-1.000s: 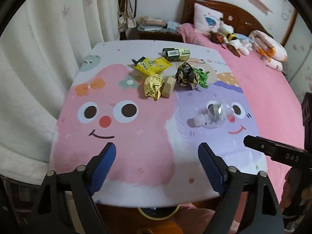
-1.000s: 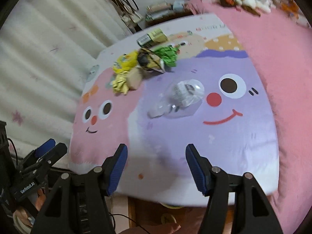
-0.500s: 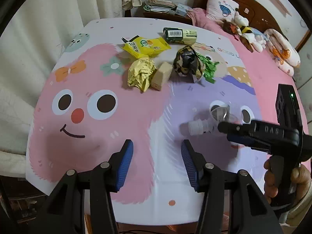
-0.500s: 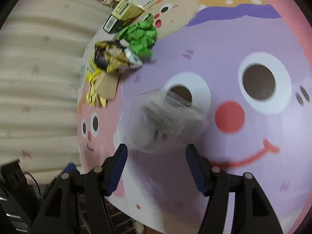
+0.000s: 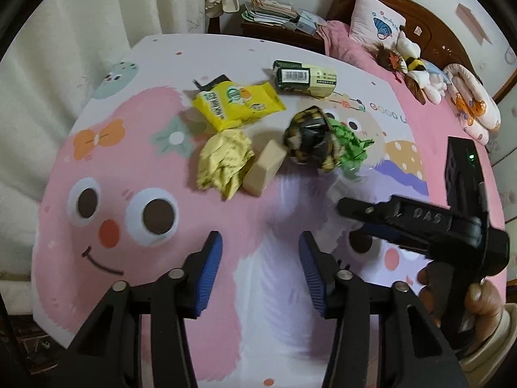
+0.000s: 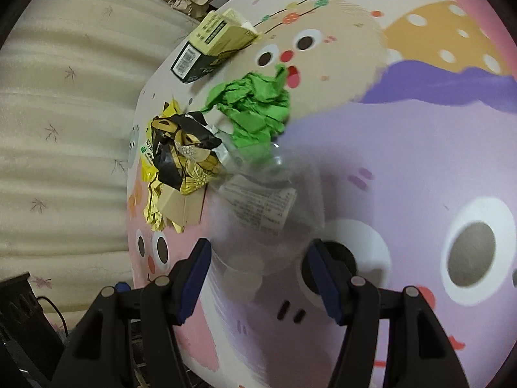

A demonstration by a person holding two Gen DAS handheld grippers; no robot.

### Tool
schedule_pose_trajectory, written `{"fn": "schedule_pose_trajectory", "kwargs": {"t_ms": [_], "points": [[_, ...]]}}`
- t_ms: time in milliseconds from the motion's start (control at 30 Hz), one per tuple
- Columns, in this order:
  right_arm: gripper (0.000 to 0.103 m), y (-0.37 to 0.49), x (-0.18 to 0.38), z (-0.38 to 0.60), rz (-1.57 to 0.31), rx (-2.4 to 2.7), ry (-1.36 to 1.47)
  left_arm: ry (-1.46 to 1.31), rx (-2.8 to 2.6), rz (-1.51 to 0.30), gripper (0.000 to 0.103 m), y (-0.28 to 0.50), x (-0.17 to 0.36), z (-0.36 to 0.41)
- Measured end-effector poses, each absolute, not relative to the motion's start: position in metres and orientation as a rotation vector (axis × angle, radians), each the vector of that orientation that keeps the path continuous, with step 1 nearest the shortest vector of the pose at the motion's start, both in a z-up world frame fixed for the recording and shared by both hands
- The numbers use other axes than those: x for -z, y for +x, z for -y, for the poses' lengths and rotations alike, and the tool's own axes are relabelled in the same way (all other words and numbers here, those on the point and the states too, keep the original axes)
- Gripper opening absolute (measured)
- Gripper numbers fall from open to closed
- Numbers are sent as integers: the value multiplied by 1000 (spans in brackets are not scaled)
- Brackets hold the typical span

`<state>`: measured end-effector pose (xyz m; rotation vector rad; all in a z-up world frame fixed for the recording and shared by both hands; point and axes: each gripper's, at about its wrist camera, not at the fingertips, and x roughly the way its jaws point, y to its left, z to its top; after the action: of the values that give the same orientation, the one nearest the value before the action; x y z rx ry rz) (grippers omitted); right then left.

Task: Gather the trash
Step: 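Grasp the beige block with the left tool while the right tool grasps the clear bottle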

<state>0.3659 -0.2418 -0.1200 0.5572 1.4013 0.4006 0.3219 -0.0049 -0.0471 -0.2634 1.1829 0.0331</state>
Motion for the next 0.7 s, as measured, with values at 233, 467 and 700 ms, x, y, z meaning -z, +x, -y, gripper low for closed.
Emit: {"fn": "schedule_pose_trajectory", "kwargs": {"t_ms": [233, 467, 700], "points": [[56, 379, 119, 225, -1370, -427, 482, -332, -14, -1205, 39, 348, 60, 6], [48, 369, 102, 228, -1288, -459, 337, -376, 30, -1227, 17, 367, 74, 5], [48, 360, 94, 258, -1266, -459, 340, -317, 0, -1244, 17, 391, 82, 6]]}}
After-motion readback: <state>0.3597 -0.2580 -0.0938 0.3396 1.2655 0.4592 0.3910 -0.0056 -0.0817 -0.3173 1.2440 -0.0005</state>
